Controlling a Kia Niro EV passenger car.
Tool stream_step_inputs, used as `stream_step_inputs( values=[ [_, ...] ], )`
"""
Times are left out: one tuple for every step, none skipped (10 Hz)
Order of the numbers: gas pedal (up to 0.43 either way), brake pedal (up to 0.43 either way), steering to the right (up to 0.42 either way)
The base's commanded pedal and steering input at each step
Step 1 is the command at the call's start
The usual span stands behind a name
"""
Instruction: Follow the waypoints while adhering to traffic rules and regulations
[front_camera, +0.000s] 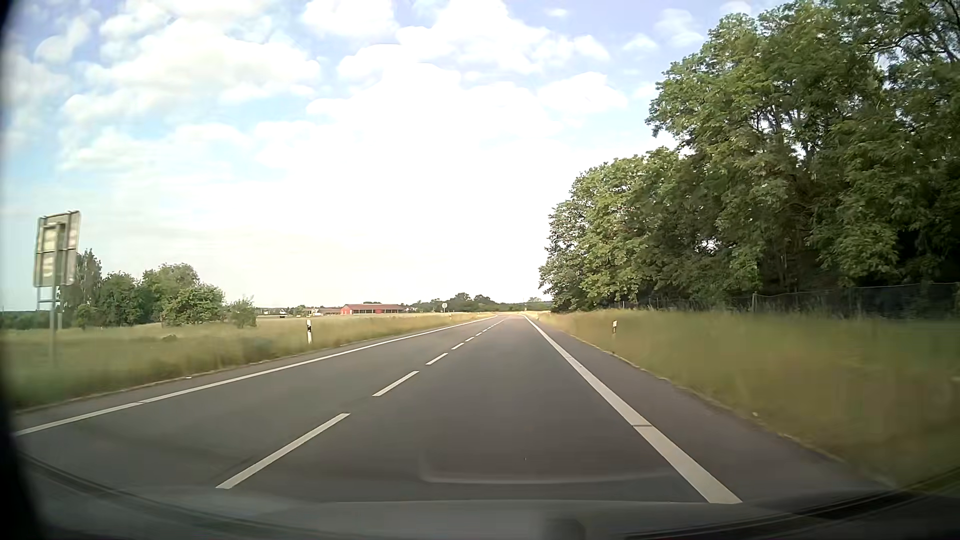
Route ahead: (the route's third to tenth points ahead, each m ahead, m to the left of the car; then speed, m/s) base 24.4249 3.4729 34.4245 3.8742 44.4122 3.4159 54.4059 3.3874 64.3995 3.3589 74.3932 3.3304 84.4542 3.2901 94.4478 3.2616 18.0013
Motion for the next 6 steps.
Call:
stream_step_inputs(
  values=[
    [0.11,0.03,0.001],
    [0.11,0.03,0.001],
    [0.11,0.03,0.001],
    [0.11,0.03,0.001],
    [0.11,0.024,0.001],
    [0.11,0.03,0.001]
  ],
)
